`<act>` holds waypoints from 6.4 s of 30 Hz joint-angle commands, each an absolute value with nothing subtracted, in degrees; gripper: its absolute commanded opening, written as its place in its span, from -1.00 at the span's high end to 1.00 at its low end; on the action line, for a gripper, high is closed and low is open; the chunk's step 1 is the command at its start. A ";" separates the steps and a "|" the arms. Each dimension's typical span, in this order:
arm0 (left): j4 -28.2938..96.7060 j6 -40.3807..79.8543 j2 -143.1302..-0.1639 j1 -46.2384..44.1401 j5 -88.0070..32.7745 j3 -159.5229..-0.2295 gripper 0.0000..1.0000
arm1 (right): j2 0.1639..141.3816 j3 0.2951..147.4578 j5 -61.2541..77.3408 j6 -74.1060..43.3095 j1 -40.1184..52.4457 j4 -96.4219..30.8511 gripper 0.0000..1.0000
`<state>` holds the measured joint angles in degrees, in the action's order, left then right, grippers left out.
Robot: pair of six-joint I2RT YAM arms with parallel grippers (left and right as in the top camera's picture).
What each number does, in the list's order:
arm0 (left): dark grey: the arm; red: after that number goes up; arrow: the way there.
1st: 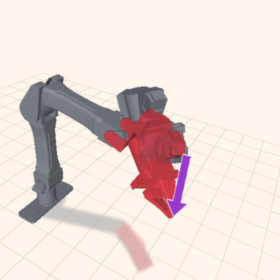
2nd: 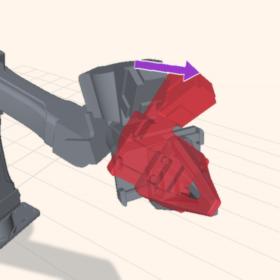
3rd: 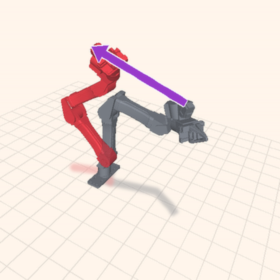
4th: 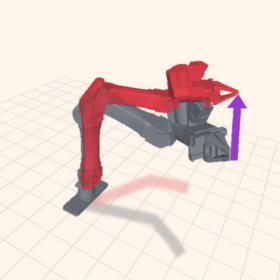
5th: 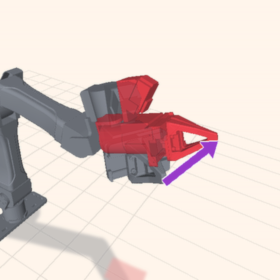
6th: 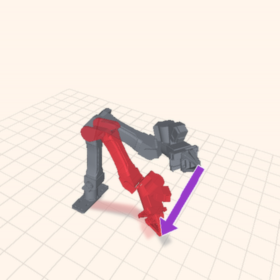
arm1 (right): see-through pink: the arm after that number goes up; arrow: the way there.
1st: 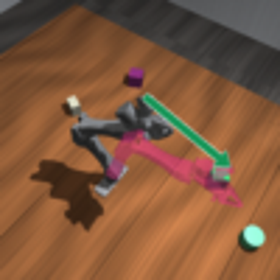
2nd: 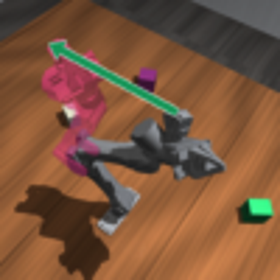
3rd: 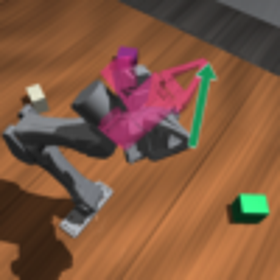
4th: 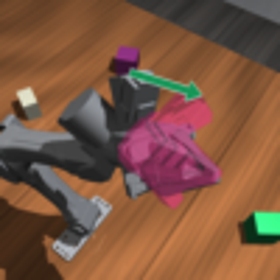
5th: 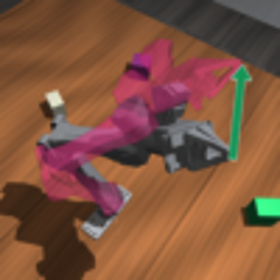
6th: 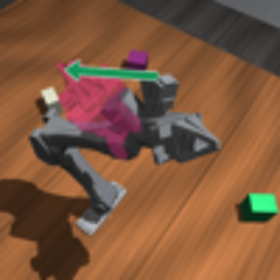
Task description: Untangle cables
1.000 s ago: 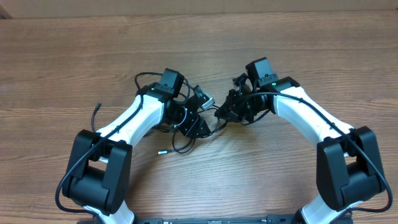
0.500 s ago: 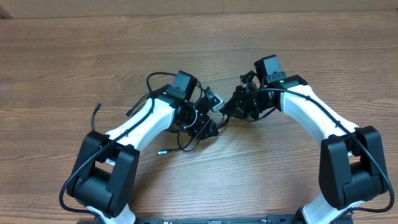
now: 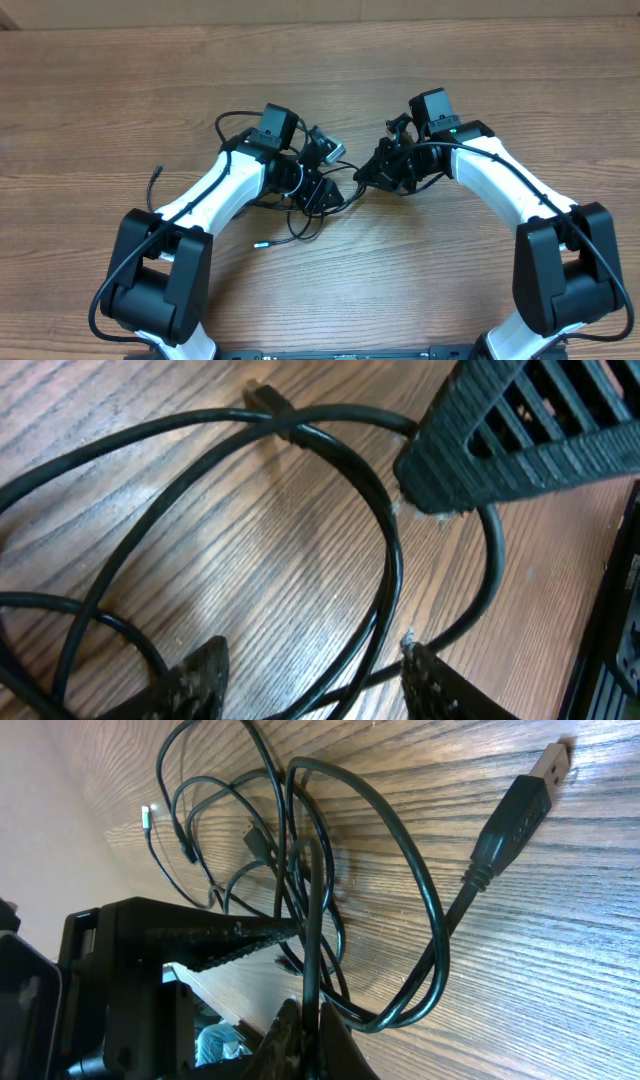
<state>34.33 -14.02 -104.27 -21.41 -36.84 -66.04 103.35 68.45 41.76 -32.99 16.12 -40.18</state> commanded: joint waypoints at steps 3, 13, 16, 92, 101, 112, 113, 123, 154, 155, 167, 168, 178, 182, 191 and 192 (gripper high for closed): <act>31.35 -7.64 -104.73 -24.38 -32.53 -67.29 -0.10 | 103.33 68.10 42.50 -32.51 16.10 -39.77 0.93; 29.95 -3.97 -104.79 -28.53 -26.30 -66.46 0.07 | 103.33 68.10 42.52 -32.53 16.10 -39.75 0.93; 29.82 -2.28 -104.90 -28.51 -21.63 -65.04 0.08 | 103.33 68.10 42.52 -32.53 16.10 -39.77 0.93; 40.97 -3.97 -90.52 -21.58 -27.29 -65.89 0.33 | 104.71 68.07 16.08 -46.00 22.06 -24.53 0.85; 32.64 6.68 -104.75 -26.52 -16.23 -65.89 0.09 | 111.09 68.07 17.21 -46.06 22.04 -24.32 -0.03; 24.10 12.49 -109.40 -27.05 -8.86 -65.89 0.17 | 114.93 68.07 16.51 -46.28 21.61 -24.32 -0.64; 24.10 12.49 -109.40 -27.05 -8.86 -65.89 0.20 | 114.93 68.07 16.51 -46.26 21.61 -24.34 -0.64; 34.87 8.62 -104.31 -26.98 -9.04 -70.67 0.92 | 114.87 68.10 22.39 -39.27 21.61 -23.94 -0.98; 57.71 -0.91 -72.25 -26.94 -9.06 -75.81 0.92 | 113.16 68.10 25.91 -39.11 18.74 -25.26 -0.23; 58.63 -0.01 -72.01 -26.94 -9.04 -75.81 0.92 | 113.16 68.10 24.97 -39.11 18.74 -25.23 -0.20; 61.04 8.67 -66.76 -25.28 -4.05 -92.42 0.92 | 113.14 75.75 41.65 -30.70 11.49 -31.09 -1.00; 59.92 11.97 -65.49 -24.82 0.91 -94.41 0.92 | 113.14 76.64 45.15 -27.62 10.48 -33.52 -1.00; 64.25 30.59 -73.73 -24.67 21.56 -94.87 0.85 | 113.16 76.47 22.24 -18.48 10.11 -53.58 -1.00; 63.29 17.08 -84.42 -24.67 4.10 -94.89 -1.00 | 113.16 76.47 18.48 -21.02 10.11 -55.55 -1.00; 66.52 22.06 -88.03 -8.23 -0.91 -94.89 -1.00 | 113.16 76.47 31.70 -12.43 12.45 -54.11 -1.00; 67.33 23.40 -88.03 -5.72 -1.10 -94.89 -0.99 | 113.08 76.95 39.38 -6.35 12.91 -52.66 -1.00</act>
